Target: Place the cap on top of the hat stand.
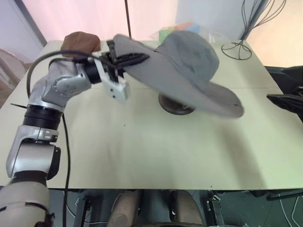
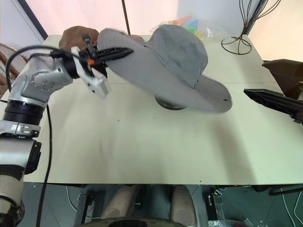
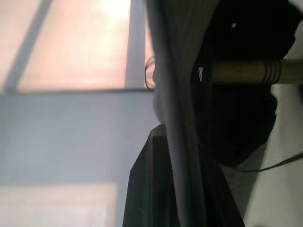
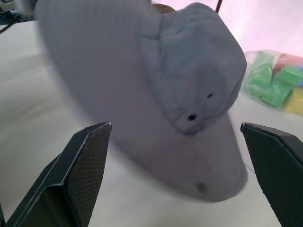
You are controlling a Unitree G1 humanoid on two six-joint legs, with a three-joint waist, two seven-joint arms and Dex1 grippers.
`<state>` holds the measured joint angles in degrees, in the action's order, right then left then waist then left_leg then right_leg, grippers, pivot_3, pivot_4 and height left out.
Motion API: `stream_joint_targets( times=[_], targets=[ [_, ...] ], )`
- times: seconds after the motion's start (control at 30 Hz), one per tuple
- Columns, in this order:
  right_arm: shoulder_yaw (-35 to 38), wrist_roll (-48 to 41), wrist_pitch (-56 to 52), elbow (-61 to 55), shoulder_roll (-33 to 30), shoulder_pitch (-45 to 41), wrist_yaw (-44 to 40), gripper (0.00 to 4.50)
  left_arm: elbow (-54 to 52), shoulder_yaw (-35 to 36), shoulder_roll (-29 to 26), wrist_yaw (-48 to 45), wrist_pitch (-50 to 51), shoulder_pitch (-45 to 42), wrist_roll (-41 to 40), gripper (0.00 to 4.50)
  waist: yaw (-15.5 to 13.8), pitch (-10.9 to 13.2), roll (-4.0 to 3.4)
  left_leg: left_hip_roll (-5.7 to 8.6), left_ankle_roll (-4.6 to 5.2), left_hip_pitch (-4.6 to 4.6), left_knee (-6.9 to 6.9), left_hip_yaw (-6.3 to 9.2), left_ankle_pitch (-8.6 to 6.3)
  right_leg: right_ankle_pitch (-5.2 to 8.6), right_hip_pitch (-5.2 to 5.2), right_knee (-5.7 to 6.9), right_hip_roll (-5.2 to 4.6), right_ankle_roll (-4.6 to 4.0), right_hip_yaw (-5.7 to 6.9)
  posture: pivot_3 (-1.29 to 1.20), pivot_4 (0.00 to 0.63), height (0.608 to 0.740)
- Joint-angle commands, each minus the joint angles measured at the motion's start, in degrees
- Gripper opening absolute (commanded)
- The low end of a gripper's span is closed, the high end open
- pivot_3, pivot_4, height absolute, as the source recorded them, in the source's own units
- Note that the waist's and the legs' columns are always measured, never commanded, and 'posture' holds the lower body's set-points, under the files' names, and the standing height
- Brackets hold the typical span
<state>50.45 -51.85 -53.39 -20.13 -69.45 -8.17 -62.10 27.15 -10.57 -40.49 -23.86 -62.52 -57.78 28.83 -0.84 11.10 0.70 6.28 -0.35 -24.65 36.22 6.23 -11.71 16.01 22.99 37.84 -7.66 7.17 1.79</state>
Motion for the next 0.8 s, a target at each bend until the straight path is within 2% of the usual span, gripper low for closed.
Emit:
stream_joint_targets(
  times=[0.03,0.17,0.27,0.37,0.53,0.8],
  targets=[
    [2.2,0.5,0.9,-0.1,0.2,-0.2,0.7,4.50,1.9,-0.4,-0.2,7.6,-6.9,-1.4,8.1,0.02,0.0,0.0,0.00,0.00,0.00,0.00,0.00,0.00,0.00,0.00,0.00,0.00,0.00,0.00,0.00,0.00,0.150,0.740],
    [1.3,1.6,2.0,0.1,0.7,0.5,1.0,4.50,5.2,-2.0,-0.5,12.9,-8.1,0.5,14.0,0.02,0.1,0.0,0.00,0.00,0.00,0.00,0.00,-0.01,0.00,-0.02,0.00,0.01,0.03,0.04,0.01,0.00,0.150,0.740],
    [0.8,2.0,2.5,0.1,0.9,0.7,1.1,4.50,9.4,-2.2,0.7,13.3,-4.5,2.2,10.6,0.02,0.1,0.0,-0.03,0.00,0.00,0.03,0.00,-0.02,0.00,-0.03,0.00,0.04,0.04,0.05,0.01,0.00,0.150,0.740],
    [0.5,2.5,2.6,0.0,0.8,1.5,0.6,4.50,11.5,-1.5,3.1,9.9,0.2,4.3,2.4,0.02,0.1,0.0,-0.03,0.00,0.01,0.05,0.02,-0.02,0.00,-0.03,-0.01,0.09,0.05,0.06,0.02,0.00,0.150,0.740],
    [0.5,3.4,2.8,1.4,0.3,2.4,-0.3,4.50,9.3,-2.0,3.3,7.8,0.9,7.1,-0.4,0.02,0.3,0.0,-0.02,-0.01,0.01,0.05,0.03,-0.02,0.00,-0.03,-0.01,0.10,0.05,0.06,0.01,0.00,0.150,0.740],
    [-1.2,5.0,3.8,3.7,-1.1,1.2,-1.7,4.50,7.6,-3.3,1.9,11.0,-2.6,10.3,5.3,0.02,0.2,0.0,-0.03,-0.01,0.00,0.07,0.03,-0.02,0.00,-0.03,-0.03,0.10,0.03,0.05,0.01,0.00,0.150,0.740]
  ],
)
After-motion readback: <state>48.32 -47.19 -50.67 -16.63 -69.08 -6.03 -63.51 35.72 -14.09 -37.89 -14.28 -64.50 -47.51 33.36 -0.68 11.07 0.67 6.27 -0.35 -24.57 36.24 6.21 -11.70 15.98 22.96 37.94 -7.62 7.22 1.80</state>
